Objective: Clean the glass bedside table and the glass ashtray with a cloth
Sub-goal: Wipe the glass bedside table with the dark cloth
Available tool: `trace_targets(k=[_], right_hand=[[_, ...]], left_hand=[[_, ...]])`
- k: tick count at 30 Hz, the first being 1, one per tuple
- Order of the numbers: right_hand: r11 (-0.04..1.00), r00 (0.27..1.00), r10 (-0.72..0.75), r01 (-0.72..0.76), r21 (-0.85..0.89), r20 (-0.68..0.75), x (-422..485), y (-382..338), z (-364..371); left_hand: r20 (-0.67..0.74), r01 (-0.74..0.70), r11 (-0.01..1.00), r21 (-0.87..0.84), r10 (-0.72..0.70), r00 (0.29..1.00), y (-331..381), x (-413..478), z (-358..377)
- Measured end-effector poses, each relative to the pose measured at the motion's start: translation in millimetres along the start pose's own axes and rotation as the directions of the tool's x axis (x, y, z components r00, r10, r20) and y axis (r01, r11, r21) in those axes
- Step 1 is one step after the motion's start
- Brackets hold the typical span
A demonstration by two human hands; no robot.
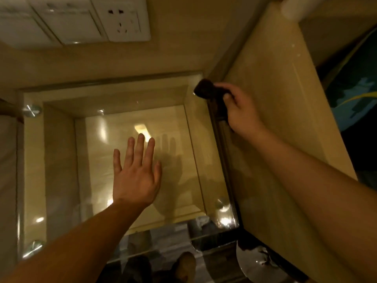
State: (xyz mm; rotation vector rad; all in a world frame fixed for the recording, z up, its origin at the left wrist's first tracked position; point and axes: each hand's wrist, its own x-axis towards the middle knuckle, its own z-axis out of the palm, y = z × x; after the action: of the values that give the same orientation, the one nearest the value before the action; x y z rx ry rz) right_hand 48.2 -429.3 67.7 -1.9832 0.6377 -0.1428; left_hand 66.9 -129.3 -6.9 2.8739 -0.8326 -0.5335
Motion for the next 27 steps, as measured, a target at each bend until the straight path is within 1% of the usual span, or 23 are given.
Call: trace_targets(k=[4, 5, 7, 8, 9, 15, 21, 27], right_hand=[[0.983, 0.997, -0.046, 0.056, -0.175, 0.059, 77.5, 4.6, 20.5], [0.971, 0.992, -0.065, 0.087, -0.223, 0.105, 88.4, 9.1, 25.1], [0.928, 0.965, -0.095, 0.174, -0.329, 0.244, 99.9, 19.9, 33.1], [0.905, 0.950, -0.105, 0.214, -0.368, 0.293, 100.5, 26.4, 36.8], [0.892, 0.943, -0.115, 0.237, -0.386, 0.312, 98.8, 32.9, 40.1], [0.904, 0.948, -0.158, 0.252, -0.345, 0.277, 64.1, 48.9, 43.2], [0.922, 0.952, -0.127, 0.217, -0.321, 0.278, -6.7, 60.8, 36.7], [0.925, 0.946, -0.106, 0.207, -0.319, 0.308, -86.6, 75.7, 30.5]], left_hand=[[-0.007, -0.003, 1.000, 0.010, 0.003, 1.000, -1.5, 0.0, 3.8], [-0.012, -0.002, 1.000, 0.007, 0.002, 1.000, -1.9, -0.1, 4.8], [-0.021, 0.001, 1.000, 0.006, -0.001, 1.000, -2.7, 0.6, 6.8], [-0.020, 0.002, 1.000, 0.006, -0.002, 1.000, -3.0, 0.7, 7.1], [-0.017, 0.002, 1.000, 0.009, -0.002, 1.000, -2.9, 0.5, 7.2], [-0.014, 0.008, 1.000, 0.009, -0.008, 1.000, -2.2, -0.1, 5.9], [-0.015, 0.011, 1.000, -0.015, -0.011, 1.000, -0.3, -0.4, 3.2], [-0.051, -0.007, 1.000, -0.016, 0.006, 0.999, -0.4, -2.9, 4.0]])
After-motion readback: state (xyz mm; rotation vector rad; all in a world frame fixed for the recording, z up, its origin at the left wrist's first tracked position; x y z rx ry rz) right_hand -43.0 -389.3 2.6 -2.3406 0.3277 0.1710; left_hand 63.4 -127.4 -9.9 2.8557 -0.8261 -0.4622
